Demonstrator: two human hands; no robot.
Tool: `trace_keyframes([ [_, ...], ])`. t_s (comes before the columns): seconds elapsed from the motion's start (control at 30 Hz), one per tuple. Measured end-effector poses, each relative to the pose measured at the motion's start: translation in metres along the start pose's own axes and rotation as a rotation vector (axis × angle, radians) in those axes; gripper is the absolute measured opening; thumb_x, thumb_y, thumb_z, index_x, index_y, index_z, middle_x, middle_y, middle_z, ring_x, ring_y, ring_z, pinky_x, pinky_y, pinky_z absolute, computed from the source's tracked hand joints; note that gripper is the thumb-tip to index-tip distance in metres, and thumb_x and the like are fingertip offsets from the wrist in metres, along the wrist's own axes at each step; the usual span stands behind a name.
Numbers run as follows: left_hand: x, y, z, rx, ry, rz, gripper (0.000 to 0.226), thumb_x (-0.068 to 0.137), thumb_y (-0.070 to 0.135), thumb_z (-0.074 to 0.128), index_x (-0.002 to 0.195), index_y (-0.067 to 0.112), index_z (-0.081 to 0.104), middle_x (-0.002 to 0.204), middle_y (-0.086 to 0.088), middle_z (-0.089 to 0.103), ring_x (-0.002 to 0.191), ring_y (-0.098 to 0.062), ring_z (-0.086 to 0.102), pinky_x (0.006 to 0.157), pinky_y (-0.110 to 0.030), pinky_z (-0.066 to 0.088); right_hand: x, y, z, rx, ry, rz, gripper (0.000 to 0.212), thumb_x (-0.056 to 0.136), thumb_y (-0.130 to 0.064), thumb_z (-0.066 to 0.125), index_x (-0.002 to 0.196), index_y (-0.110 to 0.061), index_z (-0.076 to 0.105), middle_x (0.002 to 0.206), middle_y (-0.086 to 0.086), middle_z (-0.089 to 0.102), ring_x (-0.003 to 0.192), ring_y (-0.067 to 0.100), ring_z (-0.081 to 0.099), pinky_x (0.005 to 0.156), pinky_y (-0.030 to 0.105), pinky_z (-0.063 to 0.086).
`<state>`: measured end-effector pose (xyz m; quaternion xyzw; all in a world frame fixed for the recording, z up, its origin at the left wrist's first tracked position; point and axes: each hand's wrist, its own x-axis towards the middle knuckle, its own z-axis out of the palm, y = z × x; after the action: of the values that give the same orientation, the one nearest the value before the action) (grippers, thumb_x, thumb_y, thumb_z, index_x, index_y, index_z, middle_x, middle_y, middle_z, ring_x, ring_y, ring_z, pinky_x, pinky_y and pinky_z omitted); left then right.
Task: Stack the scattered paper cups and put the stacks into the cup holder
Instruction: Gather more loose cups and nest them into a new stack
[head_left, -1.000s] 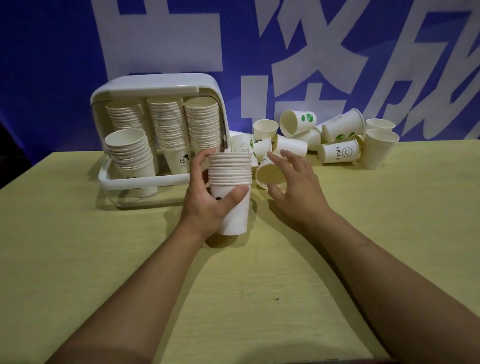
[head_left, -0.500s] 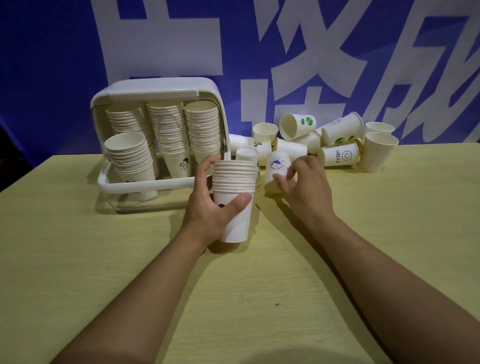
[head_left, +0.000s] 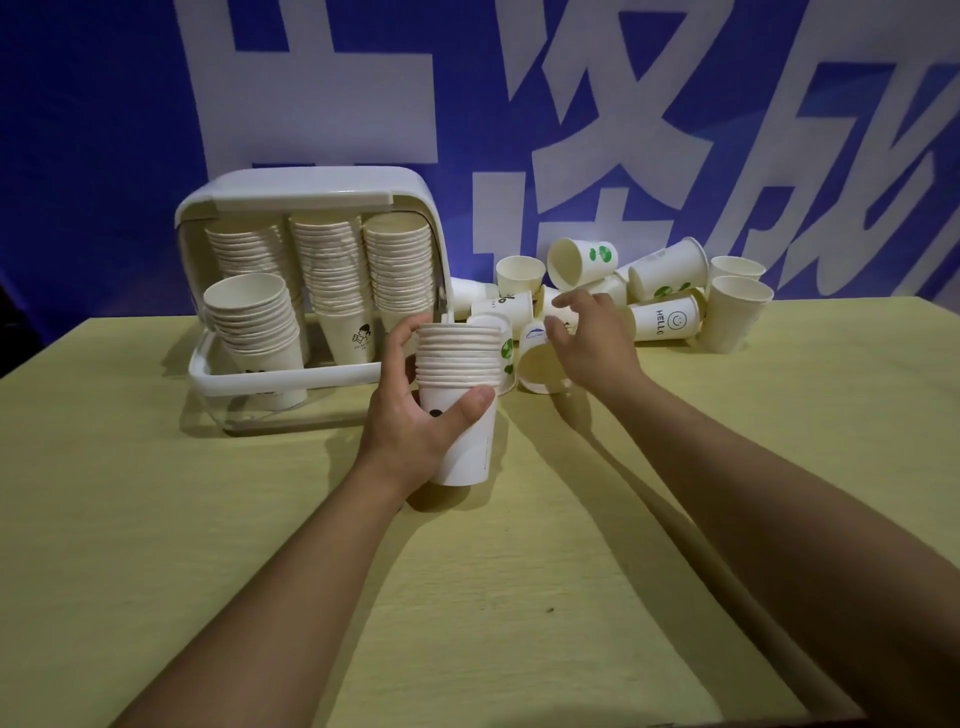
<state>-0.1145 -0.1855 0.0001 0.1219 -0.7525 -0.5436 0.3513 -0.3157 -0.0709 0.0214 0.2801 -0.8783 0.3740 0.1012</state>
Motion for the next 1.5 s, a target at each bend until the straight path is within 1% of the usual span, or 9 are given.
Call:
trace_keyframes([
  [0.1, -0.001, 0.001, -0.002, 0.003, 0.011, -0.002, 0.086, 0.062, 0.056, 0.077, 0.136, 0.049, 0.034, 0.12, 0.017, 0.058, 0.097, -0.005, 0.067, 0.081, -0.045, 0.063, 0.019, -0.002, 0.0, 0.033, -0.175, 0.161, 0.053, 0.095, -0.045, 0.063, 0.14, -0.021, 0.049, 0.139, 0.008, 0.054, 0.119, 0.026, 0.056, 0.085, 0.033, 0.046],
  [0.23, -0.001, 0.002, -0.003, -0.013, 0.006, -0.012, 0.087, 0.062, 0.056, 0.077, 0.136, 0.051, 0.034, 0.123, 0.016, 0.057, 0.099, -0.008, 0.067, 0.082, -0.045, 0.063, 0.011, -0.002, -0.005, 0.18, -0.389, 0.286, 0.076, 0.089, -0.039, 0.073, 0.152, -0.023, 0.034, 0.149, 0.008, 0.046, 0.127, 0.028, 0.05, 0.094, 0.039, 0.049],
  [0.47, -0.008, 0.007, 0.005, -0.048, -0.095, -0.026, 0.08, 0.059, 0.059, 0.075, 0.127, 0.068, 0.034, 0.121, 0.011, 0.062, 0.095, -0.003, 0.068, 0.07, -0.02, 0.058, -0.035, 0.027, -0.019, 0.467, -0.34, 0.385, 0.082, 0.08, -0.033, 0.075, 0.151, -0.03, 0.034, 0.137, 0.007, 0.055, 0.117, 0.027, 0.057, 0.094, 0.043, 0.051],
  [0.6, -0.012, 0.008, 0.009, -0.062, -0.188, -0.003, 0.077, 0.062, 0.055, 0.076, 0.13, 0.067, 0.04, 0.13, 0.007, 0.06, 0.112, -0.007, 0.063, 0.081, -0.022, 0.055, -0.051, 0.021, -0.034, 0.765, -0.184, 0.322, 0.073, 0.089, -0.024, 0.07, 0.152, -0.026, 0.034, 0.128, 0.005, 0.062, 0.11, 0.021, 0.064, 0.092, 0.039, 0.054],
  [0.7, -0.012, 0.007, 0.009, -0.112, -0.279, -0.004, 0.078, 0.063, 0.049, 0.077, 0.135, 0.056, 0.046, 0.132, 0.001, 0.06, 0.118, -0.021, 0.062, 0.094, -0.042, 0.056, -0.055, 0.01, -0.045, 0.913, -0.049, 0.231, 0.067, 0.093, -0.023, 0.066, 0.151, -0.029, 0.034, 0.125, 0.0, 0.063, 0.107, 0.014, 0.067, 0.084, 0.03, 0.057],
  [0.87, -0.013, 0.008, 0.007, -0.118, -0.429, -0.042, 0.083, 0.065, 0.045, 0.077, 0.142, 0.038, 0.048, 0.139, -0.004, 0.058, 0.123, -0.03, 0.06, 0.1, -0.055, 0.052, -0.071, -0.002, -0.047, 0.801, -0.179, 0.045, 0.049, 0.1, -0.024, 0.055, 0.146, -0.032, 0.041, 0.107, -0.018, 0.067, 0.097, 0.0, 0.068, 0.076, 0.017, 0.052],
  [1.13, -0.014, 0.005, 0.006, -0.082, -0.491, -0.082, 0.084, 0.063, 0.047, 0.079, 0.141, 0.045, 0.048, 0.14, 0.001, 0.059, 0.124, -0.026, 0.061, 0.102, -0.051, 0.052, -0.069, 0.007, -0.049, 0.601, -0.398, -0.09, 0.048, 0.099, -0.032, 0.059, 0.142, -0.042, 0.04, 0.122, -0.017, 0.061, 0.106, 0.0, 0.062, 0.085, 0.021, 0.05],
  [1.33, -0.016, 0.007, 0.007, -0.057, -0.503, -0.07, 0.084, 0.061, 0.05, 0.077, 0.14, 0.049, 0.048, 0.134, 0.009, 0.061, 0.119, -0.016, 0.063, 0.093, -0.034, 0.054, -0.067, 0.011, -0.054, 0.651, -0.099, -0.166, 0.076, 0.09, -0.024, 0.073, 0.146, -0.051, 0.029, 0.13, -0.017, 0.052, 0.113, 0.005, 0.058, 0.087, 0.025, 0.055],
  [1.5, -0.018, 0.009, 0.009, -0.009, -0.545, -0.069, 0.086, 0.059, 0.054, 0.076, 0.14, 0.055, 0.046, 0.137, 0.003, 0.059, 0.123, -0.015, 0.059, 0.102, -0.045, 0.053, -0.067, 0.008, -0.053, 0.689, 0.09, -0.239, 0.076, 0.084, -0.013, 0.078, 0.143, -0.04, 0.039, 0.134, -0.02, 0.043, 0.123, 0.017, 0.052, 0.092, 0.027, 0.056],
])
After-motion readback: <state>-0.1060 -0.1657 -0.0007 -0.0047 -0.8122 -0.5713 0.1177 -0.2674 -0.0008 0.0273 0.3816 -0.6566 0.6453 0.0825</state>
